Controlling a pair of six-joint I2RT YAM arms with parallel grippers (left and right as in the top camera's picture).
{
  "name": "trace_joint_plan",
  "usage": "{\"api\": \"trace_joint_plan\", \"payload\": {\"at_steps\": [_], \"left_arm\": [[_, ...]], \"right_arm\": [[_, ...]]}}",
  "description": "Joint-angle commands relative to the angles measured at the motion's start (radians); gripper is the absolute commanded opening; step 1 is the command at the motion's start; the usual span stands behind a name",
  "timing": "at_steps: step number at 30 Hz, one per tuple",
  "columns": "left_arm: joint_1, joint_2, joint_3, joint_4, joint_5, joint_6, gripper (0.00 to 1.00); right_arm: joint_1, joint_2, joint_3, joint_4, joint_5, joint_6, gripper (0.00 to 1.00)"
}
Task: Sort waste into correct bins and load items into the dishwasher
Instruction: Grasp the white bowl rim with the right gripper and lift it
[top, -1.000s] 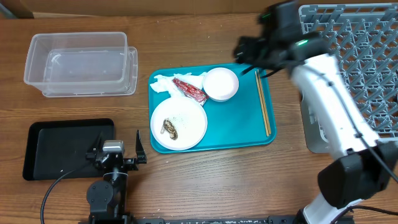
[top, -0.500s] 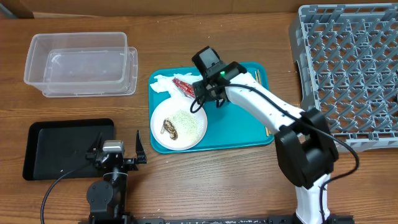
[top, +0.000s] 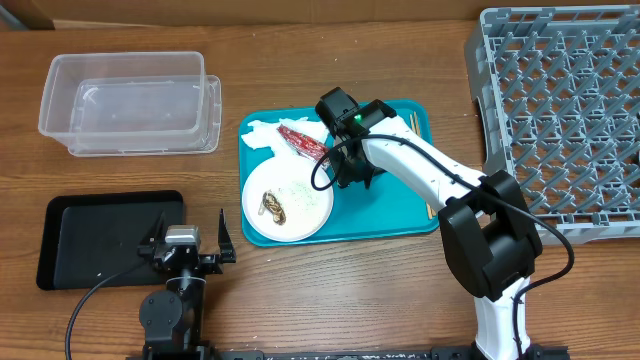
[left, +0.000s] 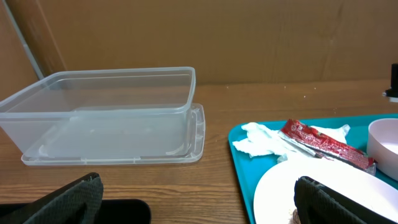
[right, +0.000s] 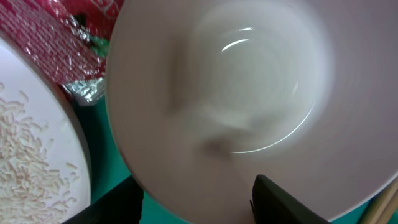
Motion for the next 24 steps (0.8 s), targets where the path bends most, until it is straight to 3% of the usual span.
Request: {"api": "trace_joint_plan", "payload": {"at_steps": [1,6,16,24], "left_arm": [[0.001,-0.01,-0.004,0.0,0.0,0.016,1.0],[0.001,-0.01,-0.004,0.0,0.0,0.016,1.0],[0.001,-0.01,-0.004,0.0,0.0,0.016,1.0],[0.001,-0.01,-0.004,0.0,0.0,0.016,1.0]], "right_arm": [[-0.004,-0.005,0.007,-0.04,-0.005,0.022,0.57],[0.008,-0.005,0.012,-0.051,-0.027,0.019,0.49],[0.057,-0.005,0.004,0.069,-0.027,-0.068,0.52],[0.055,-0.002,-0.003,0.079,-0.026,-0.067,0.35]]}}
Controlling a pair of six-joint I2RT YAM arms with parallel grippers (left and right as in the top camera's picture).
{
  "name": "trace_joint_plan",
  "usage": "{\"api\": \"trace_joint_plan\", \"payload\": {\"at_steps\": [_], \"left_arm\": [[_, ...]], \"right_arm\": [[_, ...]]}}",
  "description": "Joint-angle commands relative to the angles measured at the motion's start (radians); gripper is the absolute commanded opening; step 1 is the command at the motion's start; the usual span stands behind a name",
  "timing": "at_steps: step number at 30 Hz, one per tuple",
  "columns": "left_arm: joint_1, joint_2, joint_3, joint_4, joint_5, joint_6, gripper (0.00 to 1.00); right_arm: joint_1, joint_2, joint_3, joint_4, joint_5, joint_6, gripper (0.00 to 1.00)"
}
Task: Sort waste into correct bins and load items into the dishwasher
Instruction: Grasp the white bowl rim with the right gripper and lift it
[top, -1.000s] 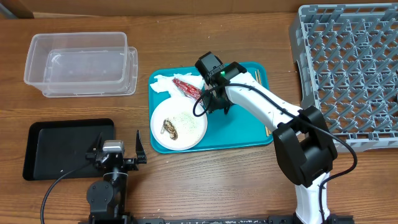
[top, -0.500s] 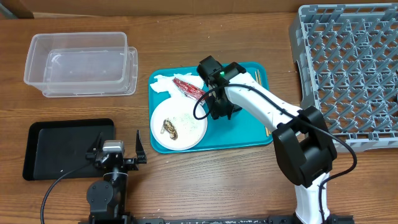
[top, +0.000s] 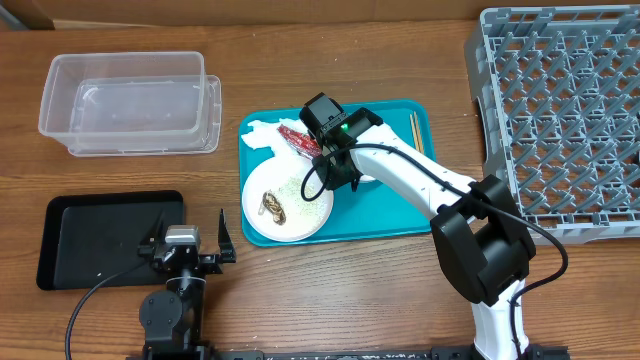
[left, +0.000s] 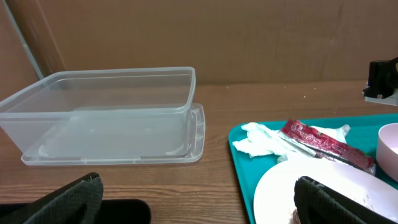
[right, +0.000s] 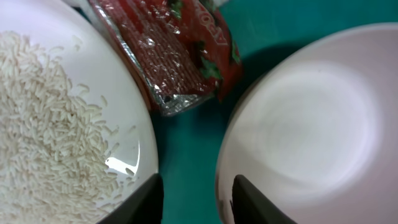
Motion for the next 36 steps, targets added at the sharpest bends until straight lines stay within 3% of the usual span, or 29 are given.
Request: {"api": "trace_joint_plan", "payload": {"at_steps": [1,4,20,25,26,31,36], "left_arm": [[0.001,-0.01,-0.004,0.0,0.001,0.016,1.0],[0.001,-0.01,-0.004,0.0,0.001,0.016,1.0],[0.001,-0.01,-0.004,0.0,0.001,0.016,1.0],[0.001,-0.01,-0.004,0.0,0.001,0.016,1.0],[0.001,-0.01,-0.004,0.0,0.001,0.016,1.0],[0.001,-0.01,-0.004,0.0,0.001,0.016,1.0],[0.001,-0.01,-0.004,0.0,0.001,0.016,1.0]], "right_arm": [[-0.004,-0.002,-0.003,0.007,0.0,-0.006,0.33],[-0.004,-0.002,-0.003,0.006,0.0,-0.005,0.25],[-0.004,0.031,0.0,0.011,0.053,-0.005,0.23],[-0.005,0.031,0.008,0.005,0.053,-0.005,0.04],[-0.005,0.031,0.014,0.001,0.053,-0.005,0.04],[-0.029,0.023,0.146,-0.079,0.066,-0.005,0.04],[-0.163,0.01,0.399,-0.166,0.08,-0.005,0.04]]}}
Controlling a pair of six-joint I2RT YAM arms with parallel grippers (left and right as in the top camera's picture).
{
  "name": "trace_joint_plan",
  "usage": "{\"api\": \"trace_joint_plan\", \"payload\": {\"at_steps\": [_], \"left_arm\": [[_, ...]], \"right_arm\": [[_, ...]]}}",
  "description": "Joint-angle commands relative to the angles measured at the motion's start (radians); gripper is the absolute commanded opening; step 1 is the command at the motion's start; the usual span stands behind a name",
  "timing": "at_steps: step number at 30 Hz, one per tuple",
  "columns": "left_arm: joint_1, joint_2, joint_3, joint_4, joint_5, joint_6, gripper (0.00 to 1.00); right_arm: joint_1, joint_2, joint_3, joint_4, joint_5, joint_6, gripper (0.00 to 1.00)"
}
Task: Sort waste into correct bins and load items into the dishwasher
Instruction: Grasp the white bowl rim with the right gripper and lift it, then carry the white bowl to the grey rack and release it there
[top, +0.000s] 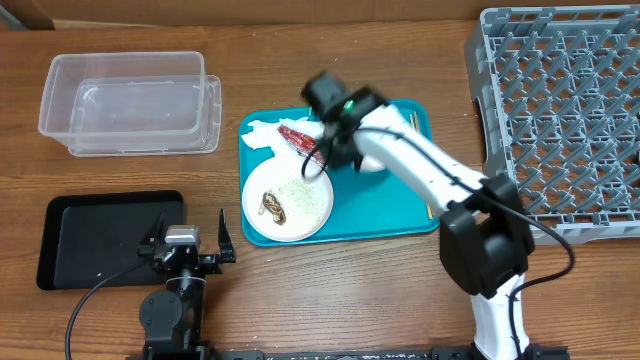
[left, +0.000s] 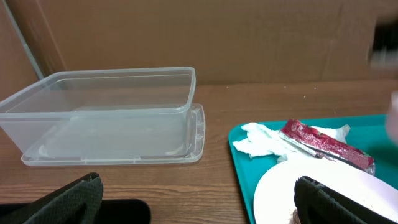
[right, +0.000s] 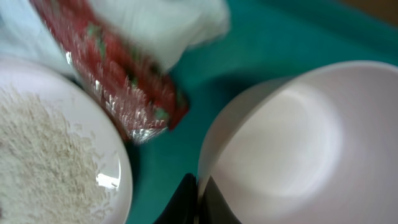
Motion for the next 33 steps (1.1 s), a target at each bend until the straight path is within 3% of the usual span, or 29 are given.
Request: {"api": "trace_joint_plan", "payload": {"at_steps": [1,5,10,17,20,24,29,33], "left_arm": [[0.001,-0.01,-0.004,0.0,0.0,0.016,1.0],[0.001,-0.01,-0.004,0.0,0.0,0.016,1.0],[0.001,-0.01,-0.004,0.0,0.0,0.016,1.0],[0.001,-0.01,-0.004,0.0,0.0,0.016,1.0],[0.001,-0.01,-0.004,0.0,0.0,0.016,1.0],[0.001,-0.01,-0.004,0.0,0.0,0.016,1.0],[0.001,-0.01,-0.004,0.0,0.0,0.016,1.0],[0.001,-0.01,-0.004,0.0,0.0,0.016,1.0]], "right_arm": [[-0.144,-0.017,0.227,-0.027,0.023,0.006,0.04],[-0.38,-0.017,0.455,-0.016,-0.048,0.008,0.04],[-0.694,-0.017,0.529,0.083,-0.229,0.008,0.04],[-1.091,0.071,0.509,0.175,-0.803,0.008,0.04],[-1.185,0.132,0.509,0.194,-0.888,0.019,0.04],[-1.267,0.222,0.509,0.264,-0.98,0.147,0.04],[-1.297,0.305,0.509,0.454,-1.228,0.233,0.04],[-1.291,0.336,0.509,0.506,-1.215,0.275,0.04]]}}
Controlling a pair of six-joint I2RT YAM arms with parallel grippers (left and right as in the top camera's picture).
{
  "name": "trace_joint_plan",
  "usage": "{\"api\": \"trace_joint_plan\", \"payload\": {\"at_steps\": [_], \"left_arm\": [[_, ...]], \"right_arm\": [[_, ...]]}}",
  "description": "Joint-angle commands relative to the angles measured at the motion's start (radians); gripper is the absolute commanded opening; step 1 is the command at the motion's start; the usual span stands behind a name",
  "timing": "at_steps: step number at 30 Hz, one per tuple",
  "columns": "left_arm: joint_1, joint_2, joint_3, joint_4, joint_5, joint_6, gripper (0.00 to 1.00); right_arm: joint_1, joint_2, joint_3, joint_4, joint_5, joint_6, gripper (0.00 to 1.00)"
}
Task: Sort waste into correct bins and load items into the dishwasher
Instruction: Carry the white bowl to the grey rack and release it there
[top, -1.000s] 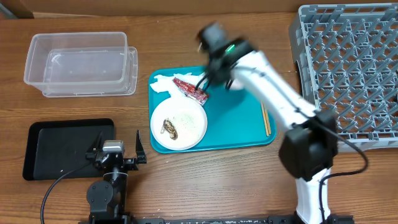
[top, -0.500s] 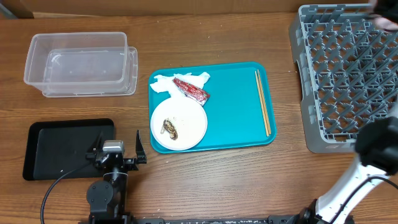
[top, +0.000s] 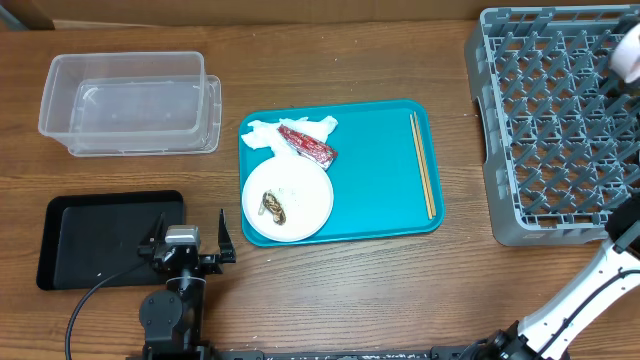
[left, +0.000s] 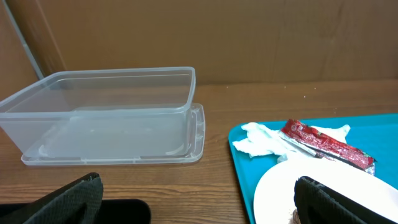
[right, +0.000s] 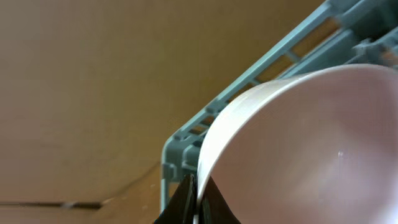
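My right gripper (right: 198, 199) is shut on the rim of a pale bowl (right: 305, 149). In the overhead view the bowl (top: 628, 55) hangs at the far right edge over the grey dishwasher rack (top: 555, 120). On the teal tray (top: 380, 205) lie a white plate (top: 300, 205) with a food scrap (top: 272, 207), a red wrapper (top: 306, 143), a crumpled napkin (top: 262, 132) and chopsticks (top: 423, 165). My left gripper (top: 190, 248) stands open near the table's front, beside the black tray (top: 105, 235), with nothing between its fingers.
A clear plastic container (top: 130, 103) stands at the back left, on its lid. The rack's corner (right: 186, 140) shows behind the bowl in the right wrist view. The brown wall stands behind the container (left: 106, 112).
My right gripper, shut on the bowl, was over the teal tray next to the wrapper; now it holds the bowl over the rack at the far right. The left arm has not moved.
The right gripper hung open right over the bowl on the tray. Then its fingers straddled the bowl's rim beside the wrapper. Then it was shut on the rim with the bowl off the tray. Now the bowl is over the rack and the tray's middle is bare.
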Motion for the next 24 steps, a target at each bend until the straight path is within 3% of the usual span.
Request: {"api": "trace_joint_plan", "payload": {"at_steps": [1,6,13,24], "left_arm": [[0.001,-0.01,-0.004,0.0,0.0,0.016,1.0],[0.001,-0.01,-0.004,0.0,0.0,0.016,1.0],[0.001,-0.01,-0.004,0.0,0.0,0.016,1.0],[0.001,-0.01,-0.004,0.0,0.0,0.016,1.0]], "right_arm": [[0.017,0.008,0.008,0.016,-0.094,0.055,0.04],[0.008,0.044,0.008,-0.094,-0.082,0.13,0.04],[-0.033,0.047,0.008,-0.319,0.09,0.145,0.04],[-0.097,-0.016,0.01,-0.439,0.029,0.128,0.06]]}}
